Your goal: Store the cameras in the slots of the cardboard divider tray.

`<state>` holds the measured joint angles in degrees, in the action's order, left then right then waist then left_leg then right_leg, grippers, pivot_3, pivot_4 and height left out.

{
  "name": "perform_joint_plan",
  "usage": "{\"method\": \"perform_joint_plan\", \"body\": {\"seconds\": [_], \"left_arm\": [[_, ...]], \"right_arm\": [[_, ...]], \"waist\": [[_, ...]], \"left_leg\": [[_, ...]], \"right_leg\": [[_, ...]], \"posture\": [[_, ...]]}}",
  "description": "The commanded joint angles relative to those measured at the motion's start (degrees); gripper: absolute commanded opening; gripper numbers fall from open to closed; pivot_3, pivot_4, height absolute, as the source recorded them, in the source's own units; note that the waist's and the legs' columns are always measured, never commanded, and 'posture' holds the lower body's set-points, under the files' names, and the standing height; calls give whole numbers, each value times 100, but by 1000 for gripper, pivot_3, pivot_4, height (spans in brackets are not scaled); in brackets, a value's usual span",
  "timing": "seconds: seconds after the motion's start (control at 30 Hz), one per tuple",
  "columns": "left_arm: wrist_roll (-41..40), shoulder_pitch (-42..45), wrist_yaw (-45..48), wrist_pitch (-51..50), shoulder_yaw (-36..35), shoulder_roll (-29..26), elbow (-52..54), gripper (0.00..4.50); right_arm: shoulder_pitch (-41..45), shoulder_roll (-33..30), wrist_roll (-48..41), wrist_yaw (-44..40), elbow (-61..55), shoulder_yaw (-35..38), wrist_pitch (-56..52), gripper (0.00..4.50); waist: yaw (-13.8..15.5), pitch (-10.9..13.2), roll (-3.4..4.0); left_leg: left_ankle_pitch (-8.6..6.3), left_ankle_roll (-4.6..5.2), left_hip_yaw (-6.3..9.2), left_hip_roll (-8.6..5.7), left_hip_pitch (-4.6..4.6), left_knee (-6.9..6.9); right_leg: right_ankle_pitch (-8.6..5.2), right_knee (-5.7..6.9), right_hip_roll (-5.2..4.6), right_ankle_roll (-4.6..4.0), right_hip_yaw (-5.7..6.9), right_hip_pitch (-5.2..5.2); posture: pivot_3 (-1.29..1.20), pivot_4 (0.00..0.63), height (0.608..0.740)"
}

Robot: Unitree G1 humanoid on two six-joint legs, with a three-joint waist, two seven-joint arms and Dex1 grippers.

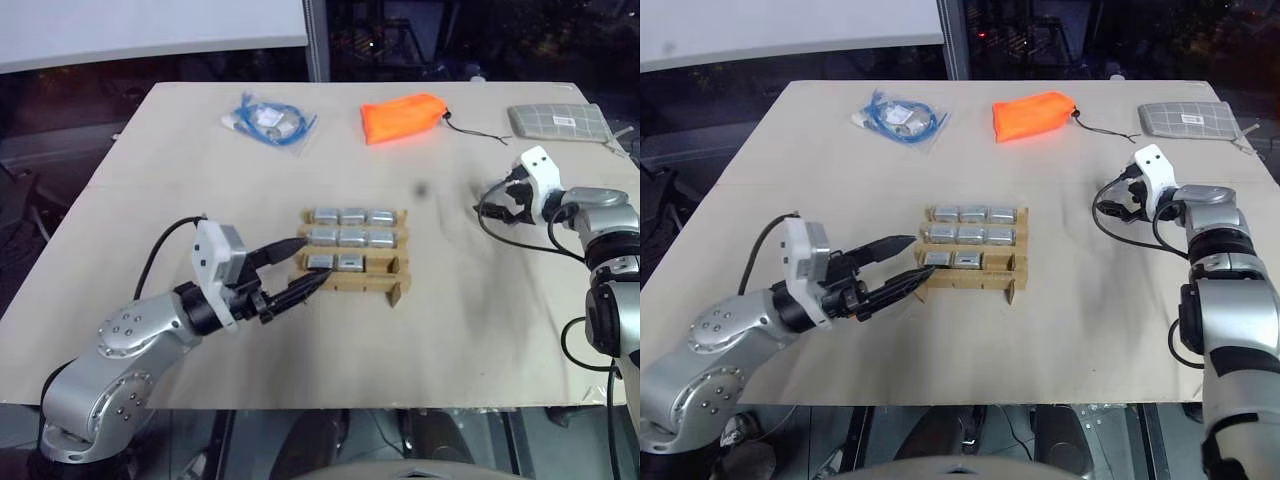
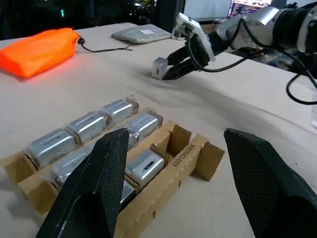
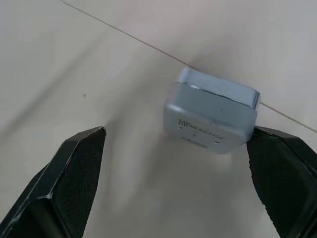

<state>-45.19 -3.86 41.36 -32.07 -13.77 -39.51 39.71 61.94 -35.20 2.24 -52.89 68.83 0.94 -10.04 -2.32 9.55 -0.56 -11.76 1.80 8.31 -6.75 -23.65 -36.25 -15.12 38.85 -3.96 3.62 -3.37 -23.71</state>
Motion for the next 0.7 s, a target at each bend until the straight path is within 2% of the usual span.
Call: {"method": "perform_joint_plan", "body": {"seconds": [0.03, 0.2, 0.3, 0.43, 0.7], "left_arm": [[0, -126, 214, 259, -204, -40, 22, 3160], [120, -265, 417, 477, -196, -9, -141, 3160], [201, -358, 560, 644, -179, 15, -253, 3160], [273, -354, 671, 764, -124, 30, -364, 3160], [283, -144, 618, 694, -3, 36, -365, 3160]], "right_arm": [[-58, -55, -138, -253, -326, 73, -82, 4454], [-310, -86, -181, -540, -776, 13, -259, 4454], [-433, -116, -141, -381, -971, 28, -224, 4454], [-537, -242, 131, -10, -1041, -110, 481, 4454], [-302, -223, 300, 63, -738, -252, 1118, 4454]], "waist": [[0, 0, 0], [0, 0, 0], [-2, 0, 1], [9, 0, 1], [-1, 0, 1]], "left_leg": [[0, 0, 0, 0, 0, 0], [-1, 1, 1, 0, 0, 0], [-1, 1, 1, 0, 0, 0], [-1, 1, 1, 0, 0, 0], [-1, 1, 1, 0, 1, 0]], "right_leg": [[0, 0, 0, 0, 0, 0], [0, 1, 0, 0, 0, 0], [0, 1, 0, 0, 0, 0], [0, 1, -1, 0, 1, 0], [0, 1, 0, 0, 1, 0]], "posture": [[0, 150, 740], [0, 150, 740], [0, 150, 740], [0, 150, 740], [0, 150, 740]]}}
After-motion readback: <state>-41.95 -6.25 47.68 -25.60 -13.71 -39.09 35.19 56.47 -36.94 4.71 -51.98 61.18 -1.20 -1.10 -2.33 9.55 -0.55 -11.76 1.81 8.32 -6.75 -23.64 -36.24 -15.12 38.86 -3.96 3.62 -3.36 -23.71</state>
